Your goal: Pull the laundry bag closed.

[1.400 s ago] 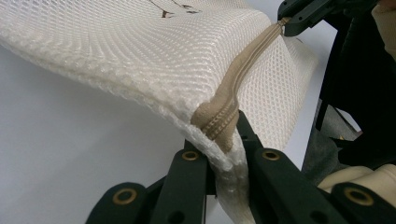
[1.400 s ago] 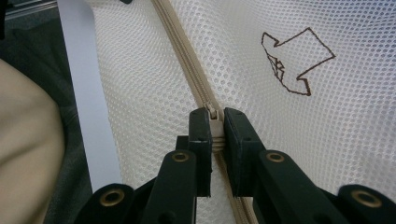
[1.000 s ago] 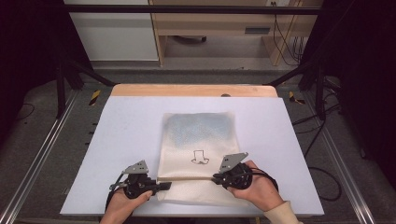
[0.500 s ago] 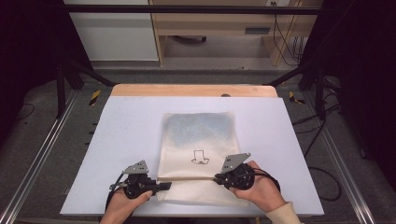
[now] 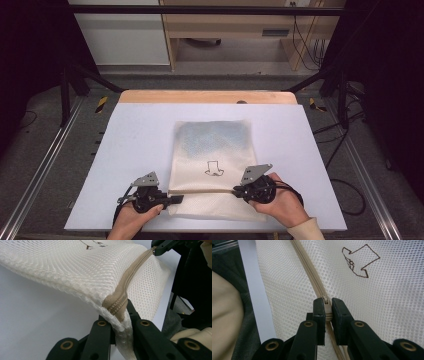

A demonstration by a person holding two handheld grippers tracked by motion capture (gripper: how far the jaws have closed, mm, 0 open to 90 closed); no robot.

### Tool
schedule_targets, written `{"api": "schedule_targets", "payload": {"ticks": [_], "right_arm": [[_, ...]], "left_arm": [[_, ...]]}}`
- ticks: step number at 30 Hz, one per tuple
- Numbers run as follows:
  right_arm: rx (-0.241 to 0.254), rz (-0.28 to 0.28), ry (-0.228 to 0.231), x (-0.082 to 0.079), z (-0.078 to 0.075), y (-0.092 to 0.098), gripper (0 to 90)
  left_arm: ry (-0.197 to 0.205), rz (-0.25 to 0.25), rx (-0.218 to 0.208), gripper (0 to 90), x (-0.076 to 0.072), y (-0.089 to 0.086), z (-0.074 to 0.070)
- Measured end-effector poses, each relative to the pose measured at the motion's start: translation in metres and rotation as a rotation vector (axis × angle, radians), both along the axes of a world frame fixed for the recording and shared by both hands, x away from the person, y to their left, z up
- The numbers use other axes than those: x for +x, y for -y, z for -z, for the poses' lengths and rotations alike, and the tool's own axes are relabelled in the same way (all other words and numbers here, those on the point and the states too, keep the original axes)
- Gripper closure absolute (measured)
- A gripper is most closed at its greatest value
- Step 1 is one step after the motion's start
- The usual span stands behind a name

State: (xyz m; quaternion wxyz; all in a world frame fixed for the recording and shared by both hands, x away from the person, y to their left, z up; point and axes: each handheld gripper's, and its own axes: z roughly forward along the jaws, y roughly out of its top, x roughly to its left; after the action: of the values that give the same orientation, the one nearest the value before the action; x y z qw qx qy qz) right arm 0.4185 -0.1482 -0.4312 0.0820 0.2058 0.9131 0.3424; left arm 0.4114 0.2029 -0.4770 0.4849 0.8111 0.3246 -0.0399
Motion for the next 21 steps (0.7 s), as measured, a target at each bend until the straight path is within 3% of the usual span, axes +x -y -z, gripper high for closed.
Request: {"api": "schedule_targets", "payload": {"ticks": [21], "right_arm": [[0.003,0.039,0.000,-0.003,0.000,0.019,82.2]], "left_arm": [[0.003,-0.001,0.002,85.6,0.000,0.000,0.000]]}}
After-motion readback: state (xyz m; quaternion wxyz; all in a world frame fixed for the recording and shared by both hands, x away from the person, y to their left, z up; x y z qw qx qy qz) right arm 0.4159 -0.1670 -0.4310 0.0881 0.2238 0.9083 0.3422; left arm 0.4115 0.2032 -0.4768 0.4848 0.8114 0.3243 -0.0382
